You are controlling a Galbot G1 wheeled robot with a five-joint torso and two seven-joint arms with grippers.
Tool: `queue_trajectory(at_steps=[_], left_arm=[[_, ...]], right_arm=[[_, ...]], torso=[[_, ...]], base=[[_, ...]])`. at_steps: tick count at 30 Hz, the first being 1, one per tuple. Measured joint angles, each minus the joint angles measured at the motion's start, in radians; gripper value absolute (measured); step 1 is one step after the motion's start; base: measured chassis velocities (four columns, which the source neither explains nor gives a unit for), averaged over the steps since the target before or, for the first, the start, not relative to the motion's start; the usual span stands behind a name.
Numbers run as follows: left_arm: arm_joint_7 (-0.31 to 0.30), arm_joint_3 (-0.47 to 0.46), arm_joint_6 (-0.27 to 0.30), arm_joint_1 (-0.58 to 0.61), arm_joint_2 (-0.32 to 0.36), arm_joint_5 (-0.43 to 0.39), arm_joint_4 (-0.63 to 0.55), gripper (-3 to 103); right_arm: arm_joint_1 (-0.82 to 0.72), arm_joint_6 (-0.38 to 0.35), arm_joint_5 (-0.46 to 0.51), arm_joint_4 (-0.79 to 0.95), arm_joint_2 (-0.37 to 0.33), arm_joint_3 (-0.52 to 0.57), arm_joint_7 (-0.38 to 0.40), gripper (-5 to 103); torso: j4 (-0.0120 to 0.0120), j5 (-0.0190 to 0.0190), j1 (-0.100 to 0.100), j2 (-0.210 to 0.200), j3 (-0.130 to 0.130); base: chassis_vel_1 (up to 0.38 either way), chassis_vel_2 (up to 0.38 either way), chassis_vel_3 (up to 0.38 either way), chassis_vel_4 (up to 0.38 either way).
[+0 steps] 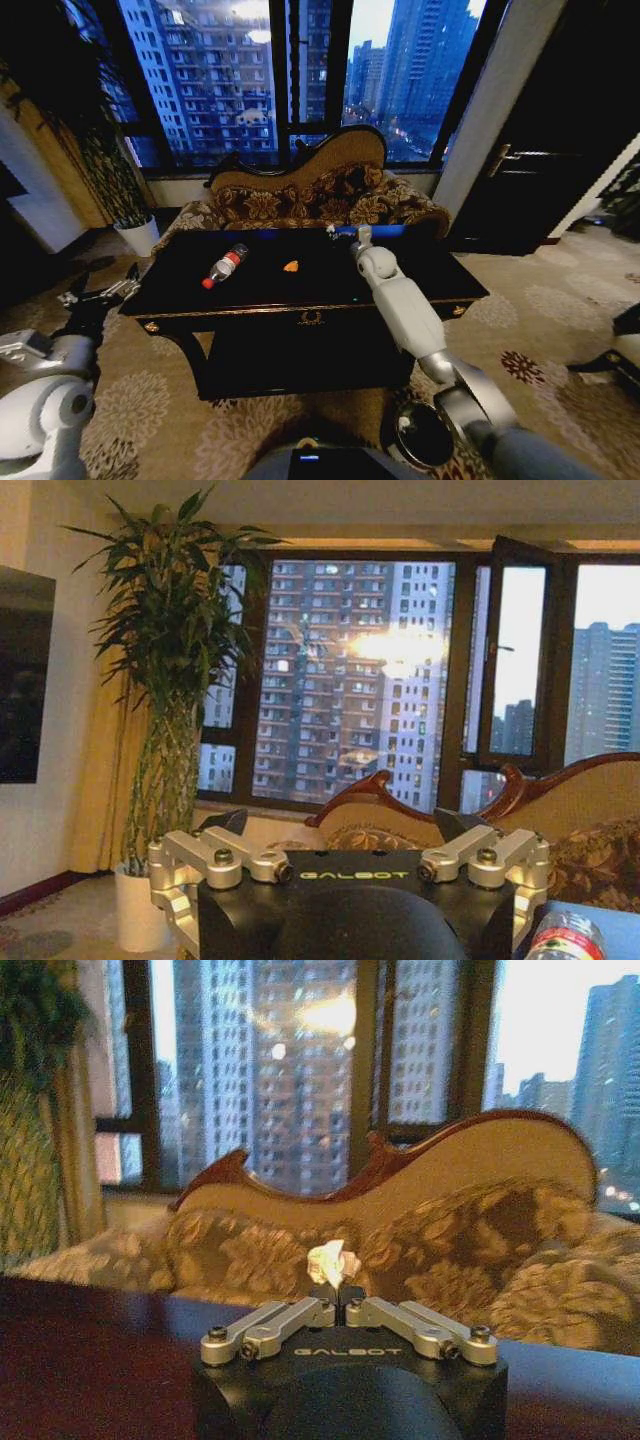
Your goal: Move to the front of the table and place the trash on the table into the trash bin.
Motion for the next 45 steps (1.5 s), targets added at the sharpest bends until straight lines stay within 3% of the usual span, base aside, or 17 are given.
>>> queue_trajectory(at_steps=[8, 15, 23, 45], left_arm=[[-0.006, 0.043, -0.011, -0.024, 0.039, 0.0, 0.044, 100], [-0.01, 0.064, -0.013, -0.058, 0.112, -0.03, 0.093, 100], [0.003, 0.062, -0.017, -0.054, 0.15, -0.051, 0.122, 100], [0.011, 0.061, -0.018, -0.044, 0.132, -0.047, 0.11, 100]], right_arm=[[-0.224, 0.019, -0.008, 0.199, -0.03, 0.186, 0.0, 1], [-0.396, 0.047, -0.079, 0.354, 0.003, 0.318, 0.0, 1], [-0.466, 0.061, -0.115, 0.417, 0.027, 0.327, 0.0, 1], [-0.511, 0.069, -0.125, 0.423, 0.028, 0.321, 0.0, 1]], torso=[[-0.0004, 0.0002, 0.0, 0.0, 0.0], [-0.0003, 0.0, 0.0, 0.0, 0.0], [0.0001, 0.0, 0.0, 0.0, 0.0], [0.0001, 0.0, 0.0, 0.0, 0.0]], base=[[0.0, 0.0, 0.0, 0.0], [0.0, 0.0, 0.0, 0.0], [0.0, 0.0, 0.0, 0.0], [0.156, -0.16, -0.153, 0.157]])
